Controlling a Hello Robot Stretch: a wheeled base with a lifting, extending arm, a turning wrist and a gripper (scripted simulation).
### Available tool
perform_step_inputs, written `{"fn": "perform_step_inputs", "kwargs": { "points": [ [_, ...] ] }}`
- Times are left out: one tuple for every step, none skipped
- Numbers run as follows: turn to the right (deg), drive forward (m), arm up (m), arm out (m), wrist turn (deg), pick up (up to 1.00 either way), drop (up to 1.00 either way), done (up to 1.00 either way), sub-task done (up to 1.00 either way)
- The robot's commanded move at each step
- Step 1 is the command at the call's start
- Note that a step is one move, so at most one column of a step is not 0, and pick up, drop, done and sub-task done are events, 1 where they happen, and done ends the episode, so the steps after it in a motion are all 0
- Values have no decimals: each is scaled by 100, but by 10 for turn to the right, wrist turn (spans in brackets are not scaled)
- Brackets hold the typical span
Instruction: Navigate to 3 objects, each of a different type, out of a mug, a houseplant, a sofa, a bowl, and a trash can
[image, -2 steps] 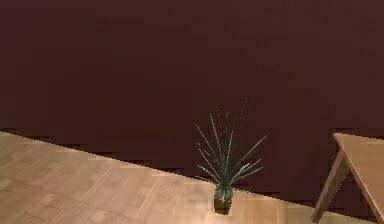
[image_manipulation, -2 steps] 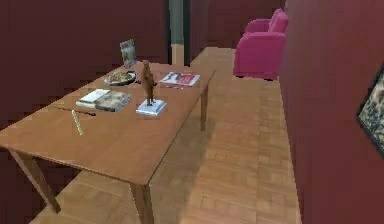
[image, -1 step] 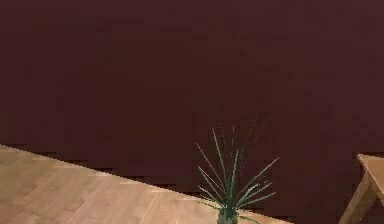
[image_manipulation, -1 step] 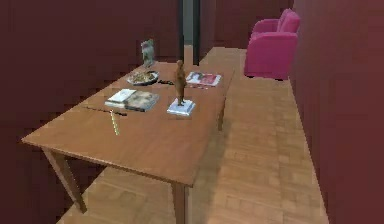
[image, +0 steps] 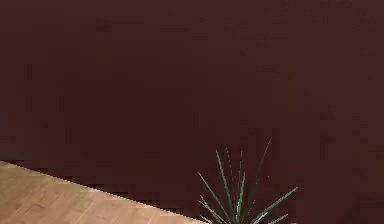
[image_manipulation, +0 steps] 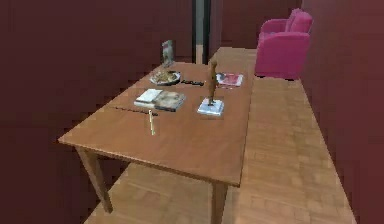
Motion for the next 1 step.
{"fn": "perform_step_inputs", "kwargs": {
  "points": [
    [-450,0,0,0,0,0,0,0,0]
  ]
}}
